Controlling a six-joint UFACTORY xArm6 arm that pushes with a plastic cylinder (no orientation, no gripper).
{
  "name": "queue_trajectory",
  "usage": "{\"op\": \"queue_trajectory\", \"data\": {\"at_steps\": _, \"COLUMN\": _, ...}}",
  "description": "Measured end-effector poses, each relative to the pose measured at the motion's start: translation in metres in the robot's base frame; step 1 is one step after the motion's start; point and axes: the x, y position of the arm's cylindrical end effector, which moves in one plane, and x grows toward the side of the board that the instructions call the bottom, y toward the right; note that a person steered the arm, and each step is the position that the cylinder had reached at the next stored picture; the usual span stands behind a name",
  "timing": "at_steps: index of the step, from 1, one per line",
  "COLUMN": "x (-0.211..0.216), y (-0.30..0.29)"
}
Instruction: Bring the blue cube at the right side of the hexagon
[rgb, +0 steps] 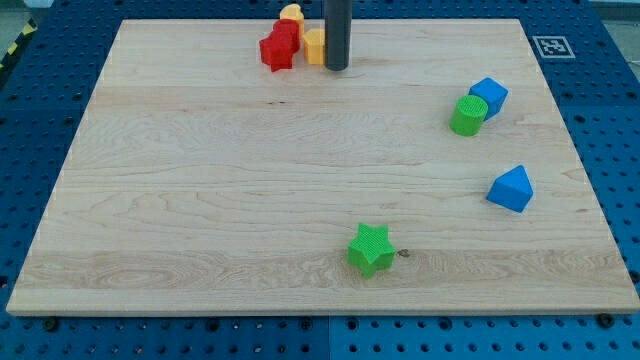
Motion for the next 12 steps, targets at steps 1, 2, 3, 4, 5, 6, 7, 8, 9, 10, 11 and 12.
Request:
{"op": "queue_trajectory", "data": {"at_steps": 1, "x": -0.022, "y": -0.015}}
{"op": "queue_trajectory", "data": {"at_steps": 2, "x": -0.012, "y": 0.002}}
{"op": "queue_trajectory", "data": {"at_steps": 3, "x": -0.012, "y": 0.059}}
{"op": "queue_trajectory", "data": {"at_steps": 4, "x": -0.014, "y": 0.151}}
{"op": "queue_trajectory", "data": {"at_steps": 5, "x": 0.015, "y": 0.240}}
{"op": "queue_trajectory", "data": {"at_steps": 6, "x": 0.063, "y": 0.286}}
{"op": "queue_trajectory", "data": {"at_steps": 7, "x": 0.097, "y": 0.279}}
{"op": "queue_trajectory", "data": {"at_steps": 8, "x": 0.095, "y": 0.235}}
{"op": "queue_trajectory", "data": {"at_steps": 9, "x": 0.074, "y": 0.168}}
{"op": "queue_trajectory", "data": {"at_steps": 10, "x": 0.039, "y": 0.108}}
{"op": "queue_trajectory", "data": {"at_steps": 11, "x": 0.012, "y": 0.091}}
{"op": "queue_trajectory", "data": {"at_steps": 12, "x": 0.043, "y": 0.091}}
